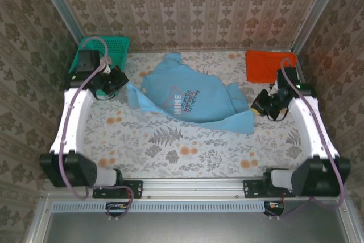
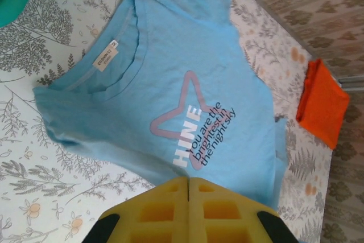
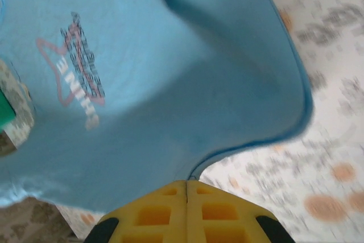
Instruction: Fold and stack the t-shirts
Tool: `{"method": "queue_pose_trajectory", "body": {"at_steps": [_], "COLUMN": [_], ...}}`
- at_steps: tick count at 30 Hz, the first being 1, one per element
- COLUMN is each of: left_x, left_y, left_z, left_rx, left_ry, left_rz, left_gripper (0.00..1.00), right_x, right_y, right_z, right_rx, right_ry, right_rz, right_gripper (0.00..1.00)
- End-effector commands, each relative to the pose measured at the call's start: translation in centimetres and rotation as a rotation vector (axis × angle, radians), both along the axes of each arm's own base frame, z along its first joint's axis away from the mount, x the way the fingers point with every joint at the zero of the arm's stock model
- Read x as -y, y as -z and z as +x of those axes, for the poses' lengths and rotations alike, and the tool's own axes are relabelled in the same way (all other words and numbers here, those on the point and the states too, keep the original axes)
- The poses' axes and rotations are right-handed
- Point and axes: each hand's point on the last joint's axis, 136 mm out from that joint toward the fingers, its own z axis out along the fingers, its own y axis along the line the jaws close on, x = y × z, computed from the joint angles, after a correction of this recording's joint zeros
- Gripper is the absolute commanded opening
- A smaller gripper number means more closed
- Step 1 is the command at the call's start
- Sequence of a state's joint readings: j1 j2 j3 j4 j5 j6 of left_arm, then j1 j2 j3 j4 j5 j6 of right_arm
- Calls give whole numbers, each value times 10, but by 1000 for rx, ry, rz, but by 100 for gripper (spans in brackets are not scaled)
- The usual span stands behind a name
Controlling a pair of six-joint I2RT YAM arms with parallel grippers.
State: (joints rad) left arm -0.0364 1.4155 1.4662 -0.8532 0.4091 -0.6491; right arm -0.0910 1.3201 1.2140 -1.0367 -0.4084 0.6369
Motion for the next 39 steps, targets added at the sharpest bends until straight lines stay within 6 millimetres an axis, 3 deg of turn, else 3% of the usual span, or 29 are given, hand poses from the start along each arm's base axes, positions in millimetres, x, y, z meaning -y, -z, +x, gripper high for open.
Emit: {"method": "queue_pose_trajectory", "body": {"at_steps": [1,4,6,8,9,10,12,15,18,22,25,28,29,30,32,33,34,37,39], "left_x": [0,2,7,13,14,13,11,11,9,-1,-10,-11,-11,-15,-20,-23,-27,-33,-32], "left_y": [-41,-124,-186,-252,-275,-295,-311,-287,-227,-122,-70,-47,-42,-36,-31,-32,-34,-49,-59], "left_z": [49,84,93,85,77,66,48,31,3,-61,-111,-143,-150,-156,-161,-160,-156,-136,-115], "left_rx": [103,306,471,657,727,789,847,798,672,447,329,281,274,260,262,269,270,307,345], "left_ry": [-32,4,35,75,85,91,101,120,130,146,139,119,113,90,62,48,26,-4,-8], "left_rz": [-38,10,8,-10,-8,1,25,45,64,131,171,146,144,154,171,180,194,224,219], "left_gripper": [0,0,0,0,0,0,0,0,0,0,0,0,7,25,23,33,61,81,84], "right_x": [7,12,13,8,5,2,-3,-16,-29,-36,-40,-35,-33,-32,-28,-16,-10,22,32], "right_y": [-53,-125,-174,-220,-236,-250,-259,-245,-213,-131,-63,-18,-6,4,23,34,34,33,26], "right_z": [82,126,140,143,141,134,119,92,57,1,-42,-75,-82,-89,-96,-100,-96,-85,-75], "right_rx": [241,409,516,648,695,739,772,775,744,605,446,339,310,286,225,164,161,114,112], "right_ry": [9,-29,-59,-77,-91,-109,-140,-204,-274,-313,-319,-278,-256,-231,-185,-128,-105,-6,31], "right_rz": [-2,-45,-74,-67,-66,-79,-95,-95,-106,-79,-41,-39,-40,-25,-25,-76,-98,-245,-283], "right_gripper": [0,0,0,0,0,0,0,0,0,0,0,0,0,2,28,36,42,53,50]}}
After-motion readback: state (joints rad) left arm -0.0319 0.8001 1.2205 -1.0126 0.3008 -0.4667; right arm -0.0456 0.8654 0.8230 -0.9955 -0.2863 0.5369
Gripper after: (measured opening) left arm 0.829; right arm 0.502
